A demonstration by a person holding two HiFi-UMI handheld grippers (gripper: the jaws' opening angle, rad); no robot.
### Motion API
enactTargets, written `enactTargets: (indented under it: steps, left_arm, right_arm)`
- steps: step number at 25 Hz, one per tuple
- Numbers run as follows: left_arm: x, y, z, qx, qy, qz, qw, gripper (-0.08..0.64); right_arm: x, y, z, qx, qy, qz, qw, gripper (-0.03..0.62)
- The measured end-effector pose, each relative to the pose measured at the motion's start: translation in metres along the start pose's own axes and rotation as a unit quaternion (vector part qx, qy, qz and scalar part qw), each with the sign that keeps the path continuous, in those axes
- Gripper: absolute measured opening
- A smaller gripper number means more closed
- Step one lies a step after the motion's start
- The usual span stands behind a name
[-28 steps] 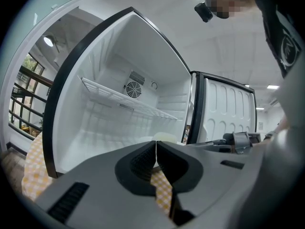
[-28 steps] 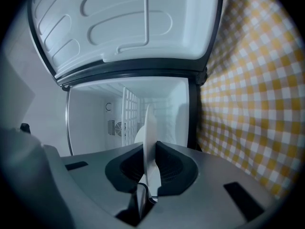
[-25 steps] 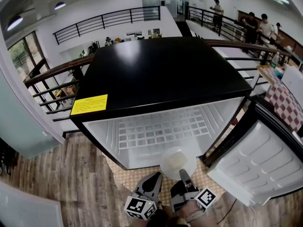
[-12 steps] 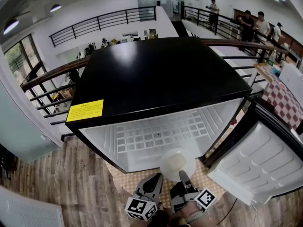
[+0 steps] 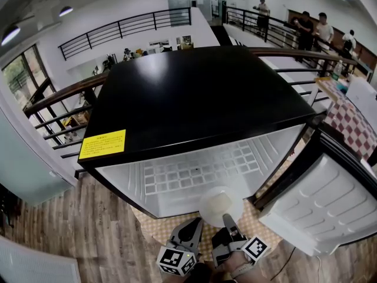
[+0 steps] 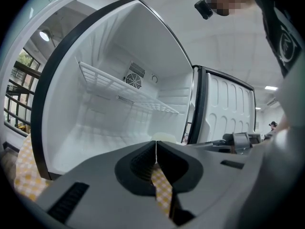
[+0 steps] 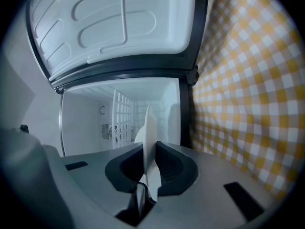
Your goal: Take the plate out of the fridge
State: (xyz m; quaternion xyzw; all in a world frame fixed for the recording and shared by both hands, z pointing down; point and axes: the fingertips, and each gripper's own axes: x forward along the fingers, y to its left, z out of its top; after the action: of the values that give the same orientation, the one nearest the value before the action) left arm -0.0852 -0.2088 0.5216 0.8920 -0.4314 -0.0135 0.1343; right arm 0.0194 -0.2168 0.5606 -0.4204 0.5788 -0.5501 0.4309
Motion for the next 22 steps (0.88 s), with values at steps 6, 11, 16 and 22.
enactTargets:
  steps: [6, 11, 16, 22]
  left_arm:
    - [0.002, 0.003, -0.005, -0.007, 0.007, -0.002, 1.0, 0.012]
    - [0.006, 0.004, -0.006, -0.009, 0.011, -0.007, 0.9999, 0.012]
    - [0.012, 0.003, -0.007, -0.009, 0.013, -0.015, 0.9998, 0.012]
    - [0.017, 0.003, -0.009, -0.008, 0.018, -0.02, 0.9996, 0.012]
  right_arm:
    - [0.001, -0.003, 0.002, 0.002, -0.006, -0.002, 1.0, 0.051]
    - [0.003, -0.005, 0.003, 0.003, -0.009, -0.003, 1.0, 0.052]
    - [0.004, -0.009, 0.006, 0.006, -0.016, -0.004, 1.0, 0.052]
    - [0.006, -0.01, 0.009, 0.008, -0.021, -0.007, 1.0, 0.052]
